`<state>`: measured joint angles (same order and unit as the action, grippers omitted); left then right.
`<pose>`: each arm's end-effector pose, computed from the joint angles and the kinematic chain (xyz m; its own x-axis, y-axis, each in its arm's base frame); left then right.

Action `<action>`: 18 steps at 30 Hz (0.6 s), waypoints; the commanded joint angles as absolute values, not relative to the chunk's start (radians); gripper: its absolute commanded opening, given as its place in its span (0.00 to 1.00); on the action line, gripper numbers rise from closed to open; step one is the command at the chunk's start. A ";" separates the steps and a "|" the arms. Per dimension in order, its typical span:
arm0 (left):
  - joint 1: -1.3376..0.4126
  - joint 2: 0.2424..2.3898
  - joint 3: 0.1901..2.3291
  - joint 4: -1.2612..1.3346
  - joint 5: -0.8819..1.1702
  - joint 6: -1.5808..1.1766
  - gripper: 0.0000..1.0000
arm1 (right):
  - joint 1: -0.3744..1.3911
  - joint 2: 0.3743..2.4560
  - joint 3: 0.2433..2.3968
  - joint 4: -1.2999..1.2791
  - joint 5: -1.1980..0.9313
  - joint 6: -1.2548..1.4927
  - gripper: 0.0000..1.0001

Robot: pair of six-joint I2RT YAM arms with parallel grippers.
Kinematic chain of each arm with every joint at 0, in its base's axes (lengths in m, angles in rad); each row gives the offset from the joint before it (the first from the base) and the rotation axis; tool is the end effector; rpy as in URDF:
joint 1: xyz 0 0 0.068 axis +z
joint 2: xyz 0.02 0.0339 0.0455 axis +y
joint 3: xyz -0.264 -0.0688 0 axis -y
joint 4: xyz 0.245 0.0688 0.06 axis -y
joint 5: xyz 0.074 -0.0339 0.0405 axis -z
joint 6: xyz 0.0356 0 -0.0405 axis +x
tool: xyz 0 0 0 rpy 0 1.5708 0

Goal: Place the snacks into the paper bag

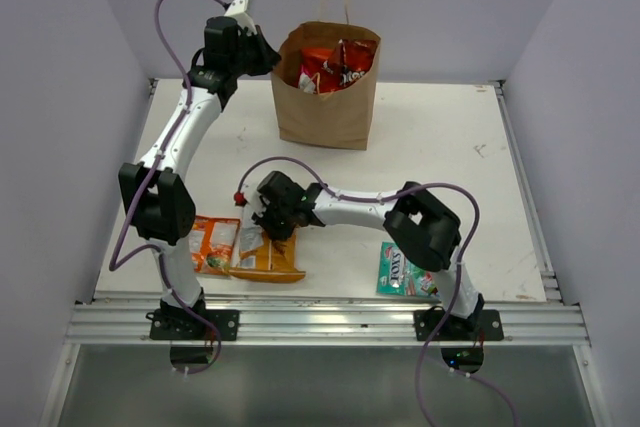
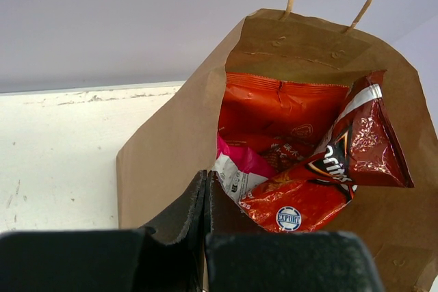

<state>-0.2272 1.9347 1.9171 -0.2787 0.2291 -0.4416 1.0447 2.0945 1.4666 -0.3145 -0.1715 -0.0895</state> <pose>0.4502 -0.1124 0.3842 -0.4414 -0.3252 -0.8363 0.2681 0.8417 -0.4687 0.2205 0.3919 0.1585 -0.3239 -0.7333 -0.5978 -0.9352 0.3439 0.0850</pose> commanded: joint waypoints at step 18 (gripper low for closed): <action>-0.209 1.914 1.936 -0.281 0.252 -0.426 0.00 | 1.039 1.770 2.358 -1.098 0.513 -0.156 0.00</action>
<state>-0.2222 1.9347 1.9163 -0.2775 0.2363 -0.4419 1.0412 1.8236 2.0945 -0.9398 0.2840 -0.0673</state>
